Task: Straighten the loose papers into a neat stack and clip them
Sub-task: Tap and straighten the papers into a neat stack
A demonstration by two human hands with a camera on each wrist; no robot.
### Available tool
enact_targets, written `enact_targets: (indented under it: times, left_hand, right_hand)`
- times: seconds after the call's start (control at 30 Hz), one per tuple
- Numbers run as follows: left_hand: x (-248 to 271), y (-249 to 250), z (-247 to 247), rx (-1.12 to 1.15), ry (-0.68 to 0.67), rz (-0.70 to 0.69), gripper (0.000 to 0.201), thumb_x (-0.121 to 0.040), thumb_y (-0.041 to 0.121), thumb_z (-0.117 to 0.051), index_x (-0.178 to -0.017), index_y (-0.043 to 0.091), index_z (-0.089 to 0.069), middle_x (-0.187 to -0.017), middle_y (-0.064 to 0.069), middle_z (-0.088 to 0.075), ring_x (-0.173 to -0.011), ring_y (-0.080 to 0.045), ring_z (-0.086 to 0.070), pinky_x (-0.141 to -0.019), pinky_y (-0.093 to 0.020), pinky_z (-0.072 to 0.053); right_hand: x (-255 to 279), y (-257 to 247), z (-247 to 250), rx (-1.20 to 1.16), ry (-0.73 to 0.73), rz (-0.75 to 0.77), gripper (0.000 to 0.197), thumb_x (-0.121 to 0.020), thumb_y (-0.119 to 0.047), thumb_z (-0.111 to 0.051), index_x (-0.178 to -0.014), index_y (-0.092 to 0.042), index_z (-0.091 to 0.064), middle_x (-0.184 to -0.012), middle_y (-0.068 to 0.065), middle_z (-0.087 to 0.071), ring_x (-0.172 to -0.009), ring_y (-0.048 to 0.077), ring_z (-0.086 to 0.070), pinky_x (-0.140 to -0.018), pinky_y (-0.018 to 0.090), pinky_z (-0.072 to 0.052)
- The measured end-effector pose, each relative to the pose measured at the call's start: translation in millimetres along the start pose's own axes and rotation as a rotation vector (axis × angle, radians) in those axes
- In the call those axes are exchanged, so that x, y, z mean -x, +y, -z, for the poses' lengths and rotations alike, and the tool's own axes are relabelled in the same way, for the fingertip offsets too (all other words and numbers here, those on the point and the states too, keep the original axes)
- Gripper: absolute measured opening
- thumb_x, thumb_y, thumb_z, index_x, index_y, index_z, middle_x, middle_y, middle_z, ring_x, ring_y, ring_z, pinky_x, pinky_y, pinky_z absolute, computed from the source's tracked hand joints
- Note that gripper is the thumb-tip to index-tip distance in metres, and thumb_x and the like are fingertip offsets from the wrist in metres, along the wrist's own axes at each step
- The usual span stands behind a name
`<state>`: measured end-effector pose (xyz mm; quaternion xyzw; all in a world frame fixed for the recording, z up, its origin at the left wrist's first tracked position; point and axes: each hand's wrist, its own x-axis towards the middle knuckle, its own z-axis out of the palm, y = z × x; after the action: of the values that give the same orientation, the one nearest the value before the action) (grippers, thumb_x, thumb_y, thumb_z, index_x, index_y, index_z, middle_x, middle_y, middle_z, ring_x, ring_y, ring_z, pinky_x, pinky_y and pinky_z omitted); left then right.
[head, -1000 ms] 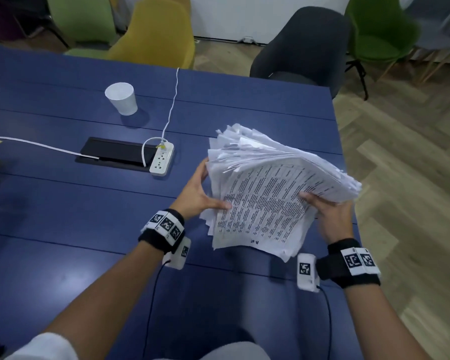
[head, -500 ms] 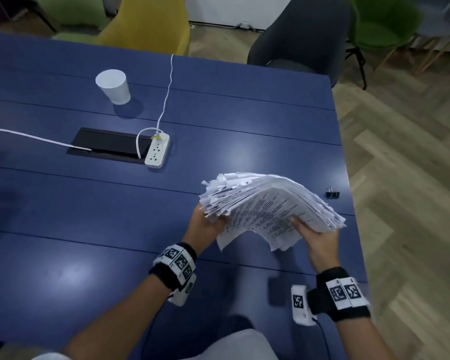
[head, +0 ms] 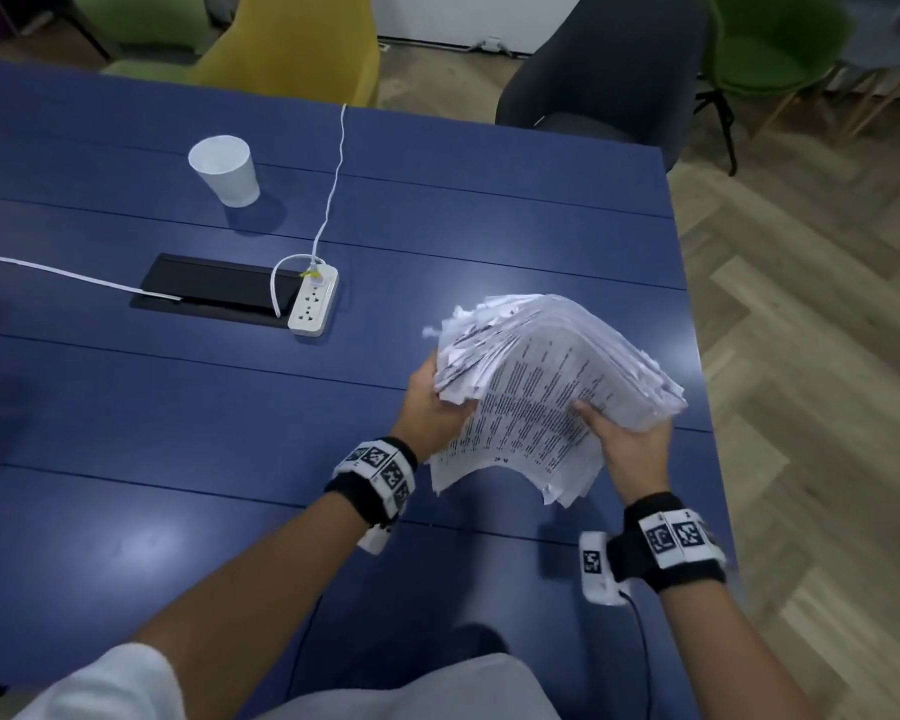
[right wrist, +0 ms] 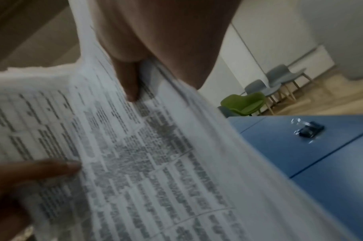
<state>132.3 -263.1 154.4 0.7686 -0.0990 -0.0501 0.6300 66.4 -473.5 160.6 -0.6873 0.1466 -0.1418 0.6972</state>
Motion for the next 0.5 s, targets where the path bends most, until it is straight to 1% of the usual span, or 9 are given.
enact_targets:
  times: [0.07, 0.1, 0.17, 0.23, 0.27, 0.33, 0.4, 0.47, 0.5]
  left_hand:
    - [0, 10, -8, 0.04, 0.107, -0.015, 0.038, -0.084, -0.011, -0.062, -0.11, 0.016, -0.055, -0.1, 0.014, -0.061, -0.091, 0.014, -0.061, -0.078, -0.006, -0.047]
    - [-1, 9, -11, 0.094, 0.136, -0.013, 0.037, -0.083, -0.012, -0.062, -0.11, 0.013, -0.056, -0.098, 0.014, -0.062, -0.088, 0.013, -0.062, -0.075, -0.006, -0.047]
    - [2, 1, -9, 0.173, 0.155, 0.009, 0.034, -0.079, -0.018, -0.062, -0.111, -0.007, -0.056, -0.095, 0.007, -0.063, -0.084, 0.01, -0.064, -0.071, -0.007, -0.049]
    - [8, -9, -7, 0.153, 0.142, 0.037, 0.038, -0.075, -0.018, -0.064, -0.112, -0.017, -0.053, -0.097, 0.002, -0.065, -0.086, 0.007, -0.064, -0.073, -0.009, -0.049]
    - [12, -19, -5, 0.119, 0.11, 0.057, 0.042, -0.075, -0.015, -0.066, -0.114, -0.016, -0.053, -0.1, 0.001, -0.066, -0.089, 0.005, -0.064, -0.074, -0.011, -0.05]
    - [18, -33, 1, 0.097, 0.018, 0.138, 0.05, -0.076, -0.009, -0.071, -0.122, -0.007, -0.051, -0.11, 0.001, -0.065, -0.1, 0.003, -0.063, -0.08, -0.014, -0.051]
    - [19, -43, 10, 0.069, -0.041, 0.153, 0.056, -0.074, -0.011, -0.073, -0.124, -0.004, -0.048, -0.116, 0.01, -0.058, -0.104, 0.013, -0.057, -0.083, -0.006, -0.046]
    - [16, -49, 18, 0.043, -0.066, 0.19, 0.059, -0.072, -0.011, -0.074, -0.124, -0.003, -0.047, -0.114, 0.015, -0.053, -0.099, 0.021, -0.054, -0.08, -0.001, -0.043]
    - [15, -55, 20, 0.02, -0.118, 0.222, 0.059, -0.072, -0.012, -0.074, -0.123, -0.003, -0.047, -0.111, 0.014, -0.054, -0.095, 0.023, -0.054, -0.077, 0.001, -0.042]
  right_hand:
    - [0, -10, -13, -0.003, 0.064, 0.067, 0.043, -0.076, 0.013, -0.072, -0.092, -0.026, -0.066, -0.085, -0.024, -0.073, -0.084, -0.005, -0.068, -0.074, 0.014, -0.054]
    - [0, -12, -14, -0.024, 0.078, 0.093, 0.043, -0.077, 0.013, -0.071, -0.089, -0.028, -0.068, -0.084, -0.026, -0.072, -0.084, -0.007, -0.068, -0.075, 0.012, -0.053]
    - [2, -13, -9, -0.062, 0.072, 0.149, 0.046, -0.077, 0.012, -0.071, -0.087, -0.033, -0.075, -0.09, -0.023, -0.073, -0.089, -0.003, -0.068, -0.078, 0.015, -0.054]
    - [6, -2, -4, -0.057, 0.028, 0.166, 0.052, -0.075, 0.011, -0.073, -0.093, -0.038, -0.074, -0.097, -0.014, -0.074, -0.094, 0.006, -0.069, -0.083, 0.021, -0.055]
    - [8, 7, -3, -0.042, 0.004, 0.129, 0.052, -0.074, 0.011, -0.073, -0.093, -0.037, -0.074, -0.098, -0.012, -0.074, -0.095, 0.007, -0.069, -0.082, 0.022, -0.055]
    - [11, 27, 5, -0.022, -0.052, 0.004, 0.047, -0.074, 0.015, -0.072, -0.089, -0.029, -0.075, -0.092, -0.015, -0.075, -0.089, 0.003, -0.07, -0.076, 0.019, -0.055]
    - [8, 39, 21, 0.031, -0.072, -0.078, 0.041, -0.071, 0.013, -0.075, -0.093, -0.022, -0.07, -0.089, -0.016, -0.075, -0.086, 0.001, -0.07, -0.073, 0.019, -0.055]
    - [2, 49, 36, 0.109, -0.086, -0.132, 0.039, -0.067, 0.007, -0.081, -0.096, -0.016, -0.069, -0.092, -0.011, -0.076, -0.088, 0.007, -0.07, -0.077, 0.023, -0.056]
    - [0, 57, 38, 0.147, -0.109, -0.154, 0.04, -0.065, 0.007, -0.082, -0.095, -0.016, -0.069, -0.091, -0.01, -0.076, -0.088, 0.008, -0.07, -0.079, 0.025, -0.056]
